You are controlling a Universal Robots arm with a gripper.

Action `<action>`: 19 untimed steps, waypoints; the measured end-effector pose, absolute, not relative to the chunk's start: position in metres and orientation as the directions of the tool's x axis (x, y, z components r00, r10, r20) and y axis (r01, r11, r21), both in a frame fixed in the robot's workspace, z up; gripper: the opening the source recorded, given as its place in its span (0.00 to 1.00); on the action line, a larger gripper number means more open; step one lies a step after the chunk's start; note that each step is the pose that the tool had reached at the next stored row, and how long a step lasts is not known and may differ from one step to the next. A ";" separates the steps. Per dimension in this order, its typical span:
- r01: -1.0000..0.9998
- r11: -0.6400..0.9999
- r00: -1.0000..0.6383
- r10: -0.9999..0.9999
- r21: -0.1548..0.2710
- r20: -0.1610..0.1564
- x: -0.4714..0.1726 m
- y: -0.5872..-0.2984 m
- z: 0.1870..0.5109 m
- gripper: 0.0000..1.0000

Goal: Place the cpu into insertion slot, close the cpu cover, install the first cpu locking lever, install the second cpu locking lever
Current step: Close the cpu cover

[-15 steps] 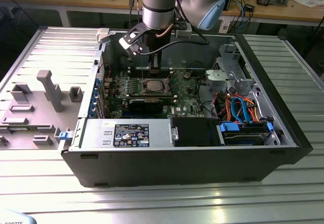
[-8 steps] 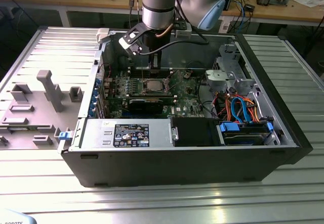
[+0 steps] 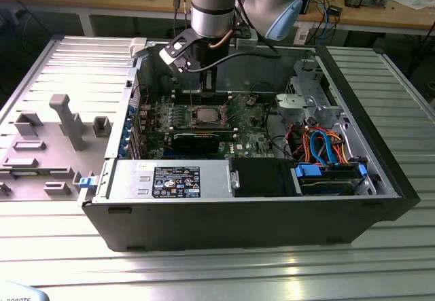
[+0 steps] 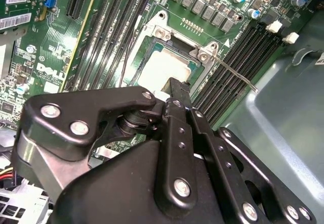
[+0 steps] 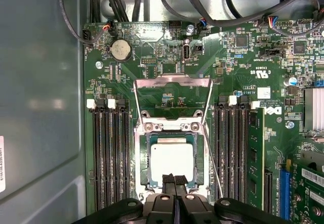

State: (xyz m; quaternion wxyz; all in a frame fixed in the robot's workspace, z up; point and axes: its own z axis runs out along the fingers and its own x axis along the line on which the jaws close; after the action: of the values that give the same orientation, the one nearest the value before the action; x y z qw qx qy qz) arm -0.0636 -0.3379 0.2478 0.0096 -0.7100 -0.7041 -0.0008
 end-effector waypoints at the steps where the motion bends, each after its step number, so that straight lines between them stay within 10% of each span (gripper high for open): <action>1: 1.000 -0.008 0.009 1.000 -0.013 0.015 -0.064 -0.338 0.248 0.11; 19: 1.000 -0.008 0.009 1.000 -0.013 0.016 -0.064 -0.338 0.256 0.11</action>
State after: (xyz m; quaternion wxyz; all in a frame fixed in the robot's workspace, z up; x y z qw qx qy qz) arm -0.0635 -0.3379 0.2558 0.0102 -0.7100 -0.7041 -0.0013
